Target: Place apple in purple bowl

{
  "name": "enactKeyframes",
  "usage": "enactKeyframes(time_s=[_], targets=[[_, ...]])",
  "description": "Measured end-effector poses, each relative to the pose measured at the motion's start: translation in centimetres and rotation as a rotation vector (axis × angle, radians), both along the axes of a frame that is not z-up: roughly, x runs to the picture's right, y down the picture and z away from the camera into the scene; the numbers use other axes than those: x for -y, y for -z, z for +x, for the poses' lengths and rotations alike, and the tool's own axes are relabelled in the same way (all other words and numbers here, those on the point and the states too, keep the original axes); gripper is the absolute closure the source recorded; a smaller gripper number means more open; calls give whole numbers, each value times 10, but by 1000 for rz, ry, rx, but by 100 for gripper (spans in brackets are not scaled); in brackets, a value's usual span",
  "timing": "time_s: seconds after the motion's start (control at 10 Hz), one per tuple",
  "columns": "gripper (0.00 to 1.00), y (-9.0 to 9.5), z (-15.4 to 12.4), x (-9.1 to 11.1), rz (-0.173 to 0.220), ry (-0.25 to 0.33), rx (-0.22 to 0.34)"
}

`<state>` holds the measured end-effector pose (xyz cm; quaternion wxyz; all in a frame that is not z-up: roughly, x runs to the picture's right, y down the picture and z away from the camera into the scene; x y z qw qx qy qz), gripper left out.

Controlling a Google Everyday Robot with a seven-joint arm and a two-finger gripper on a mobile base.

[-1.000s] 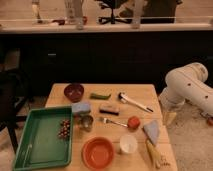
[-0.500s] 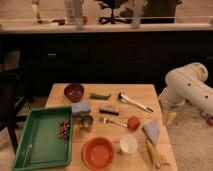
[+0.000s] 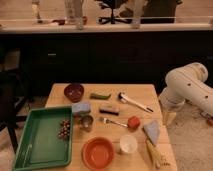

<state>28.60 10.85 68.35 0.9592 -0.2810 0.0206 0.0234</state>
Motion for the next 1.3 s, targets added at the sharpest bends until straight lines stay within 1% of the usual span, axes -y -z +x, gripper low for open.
enactKeyframes(time_s=[0.7,0.8,0.9,1.1,1.2,1.3], targets=[[20,0,0,0,1,-1,0],[20,0,1,0,7,-2,8],[20,-5,-4,1,17,-5,55],[20,-20,-20,-3,29,-28,190],[20,-32,-33,-8,33,-46,276],[20,-41,-43,-9,36,-57,342]])
